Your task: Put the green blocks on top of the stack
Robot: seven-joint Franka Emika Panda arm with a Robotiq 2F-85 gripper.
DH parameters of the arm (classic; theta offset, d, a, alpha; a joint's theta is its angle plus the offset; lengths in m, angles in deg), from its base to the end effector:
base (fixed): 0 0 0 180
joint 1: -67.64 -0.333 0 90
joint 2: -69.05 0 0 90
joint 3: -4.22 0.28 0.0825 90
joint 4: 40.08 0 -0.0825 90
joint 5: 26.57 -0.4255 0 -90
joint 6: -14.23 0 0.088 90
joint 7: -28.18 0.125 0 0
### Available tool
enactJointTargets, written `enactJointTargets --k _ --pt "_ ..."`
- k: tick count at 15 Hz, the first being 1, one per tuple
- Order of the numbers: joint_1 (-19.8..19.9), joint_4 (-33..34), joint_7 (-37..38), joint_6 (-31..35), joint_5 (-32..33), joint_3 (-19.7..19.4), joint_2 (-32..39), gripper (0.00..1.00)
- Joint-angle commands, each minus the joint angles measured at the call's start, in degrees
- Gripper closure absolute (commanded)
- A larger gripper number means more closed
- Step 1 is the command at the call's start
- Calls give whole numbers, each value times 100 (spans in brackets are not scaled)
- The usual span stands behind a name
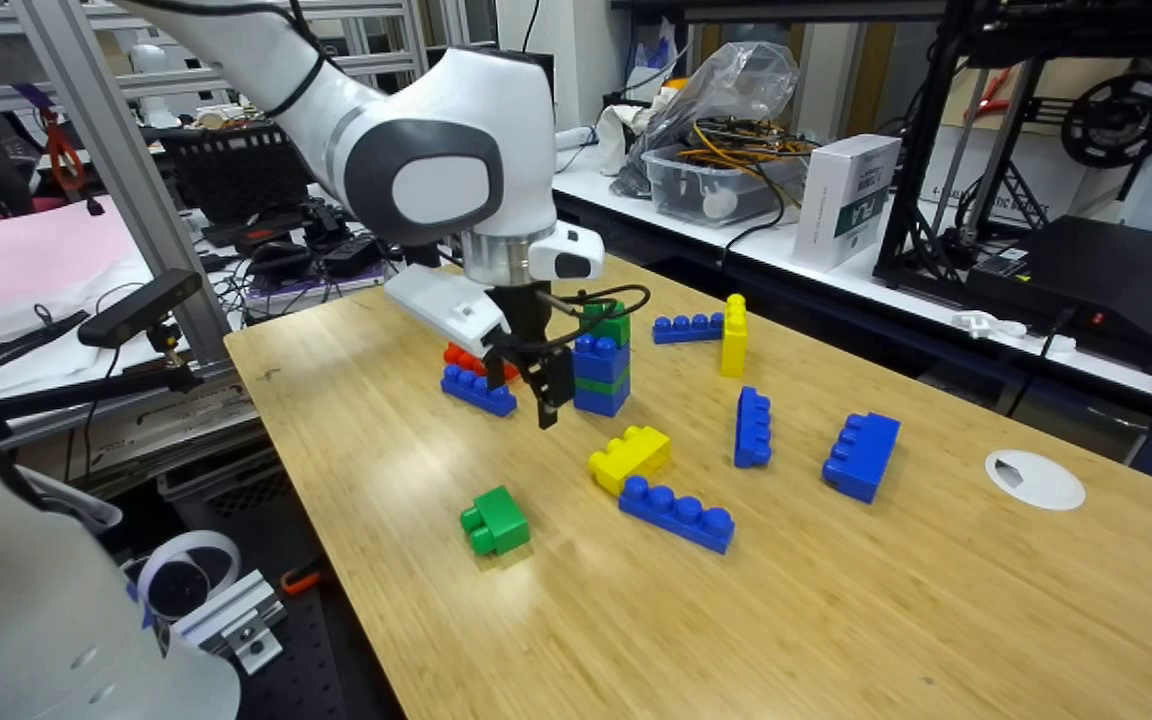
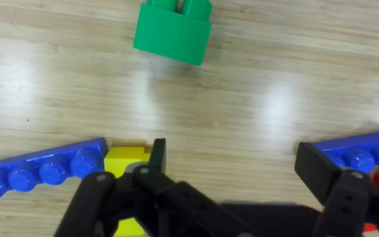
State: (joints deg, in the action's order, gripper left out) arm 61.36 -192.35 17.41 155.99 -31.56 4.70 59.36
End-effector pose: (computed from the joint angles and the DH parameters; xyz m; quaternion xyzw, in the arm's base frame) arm 0.4414 0.0528 0.2089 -0.9926 -0.1182 0.0062 0.0262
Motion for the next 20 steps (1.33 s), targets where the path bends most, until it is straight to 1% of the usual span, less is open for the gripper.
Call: enactJointTargets --k 1,2,3,4,6,10,13,16,20 --pt "43 -900 -48 1131 -100 13 -357 0" --pt "30 -1115 -73 1383 -110 -12 -415 0" --pt "29 -734 -15 1501 -72 -19 -15 0" --pt "25 -858 -2 1711 -74 -37 -64 0" --pt "13 -808 33 2016 -101 -60 12 0" --pt "-5 -766 138 2336 -223 -121 223 0" --pt "41 -767 338 1970 -312 -114 288 0" --pt "32 -768 252 1328 -503 -131 122 0" --pt "160 -736 563 378 -182 -70 -90 0"
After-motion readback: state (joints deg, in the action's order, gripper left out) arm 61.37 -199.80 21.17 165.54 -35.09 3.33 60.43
